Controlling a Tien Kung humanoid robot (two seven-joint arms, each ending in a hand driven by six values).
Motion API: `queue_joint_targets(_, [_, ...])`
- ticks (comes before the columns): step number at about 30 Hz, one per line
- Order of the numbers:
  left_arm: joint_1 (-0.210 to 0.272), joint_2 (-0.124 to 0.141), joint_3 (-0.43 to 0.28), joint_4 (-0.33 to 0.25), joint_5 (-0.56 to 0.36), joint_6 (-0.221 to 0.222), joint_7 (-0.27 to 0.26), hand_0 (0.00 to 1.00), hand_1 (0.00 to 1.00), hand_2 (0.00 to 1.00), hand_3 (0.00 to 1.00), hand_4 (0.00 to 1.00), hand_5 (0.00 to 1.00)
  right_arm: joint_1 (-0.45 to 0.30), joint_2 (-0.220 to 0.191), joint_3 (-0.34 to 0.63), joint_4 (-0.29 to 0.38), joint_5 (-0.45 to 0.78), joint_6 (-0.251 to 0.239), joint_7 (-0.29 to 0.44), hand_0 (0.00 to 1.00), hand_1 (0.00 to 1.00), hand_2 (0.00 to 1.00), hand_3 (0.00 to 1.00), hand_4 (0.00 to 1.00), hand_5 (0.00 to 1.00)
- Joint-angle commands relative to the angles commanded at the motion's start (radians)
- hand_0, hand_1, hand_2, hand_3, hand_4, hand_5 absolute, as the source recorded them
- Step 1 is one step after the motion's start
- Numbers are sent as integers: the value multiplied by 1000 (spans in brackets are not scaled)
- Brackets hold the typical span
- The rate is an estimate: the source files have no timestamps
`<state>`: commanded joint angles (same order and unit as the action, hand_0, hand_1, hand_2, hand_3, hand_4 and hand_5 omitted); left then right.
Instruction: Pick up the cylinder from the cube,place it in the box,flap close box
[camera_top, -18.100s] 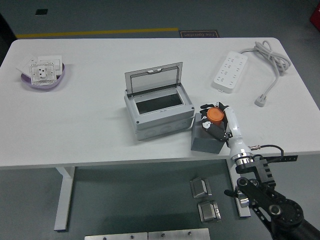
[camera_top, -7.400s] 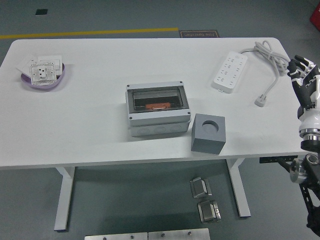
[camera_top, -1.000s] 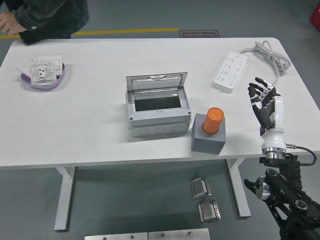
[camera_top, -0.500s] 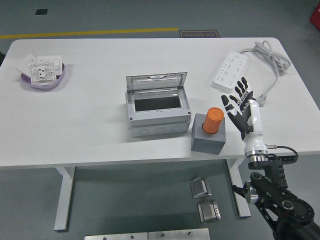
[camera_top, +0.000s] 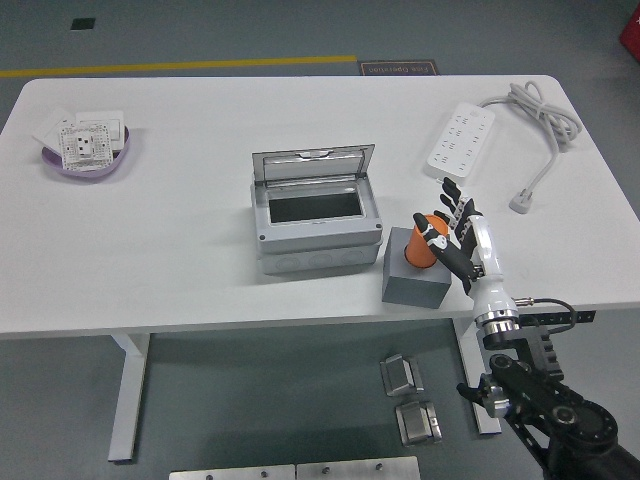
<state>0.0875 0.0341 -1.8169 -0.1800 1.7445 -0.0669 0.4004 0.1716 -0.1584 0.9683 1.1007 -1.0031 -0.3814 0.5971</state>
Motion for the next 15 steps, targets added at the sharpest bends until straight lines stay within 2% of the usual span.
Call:
queue_joint_targets(2, [0,0,1,0,-1,0,-1,743,758,763,885,592,162,1,0,-4,-2,-3,1,-5,805,849,834,834,931,469])
queue_joint_targets(3, [0,0,1,0,-1,0,-1,743,758,762,886,591,159,2,0,-6,-2,-4,1,-7,785,804,784,793,946,464])
queue_joint_targets(14, [-4,0,5,0,-5,2,-9,742,757,762,886,592,153,13,-3,-33,-5,-9,-5,-23,780,782,765,785,953,457])
queue_joint_targets(15, [-4,0,6,0,-6,3,-10,742,756,761,886,593,152,13,-3,-34,-5,-9,-6,-23,768,754,733,758,957,459])
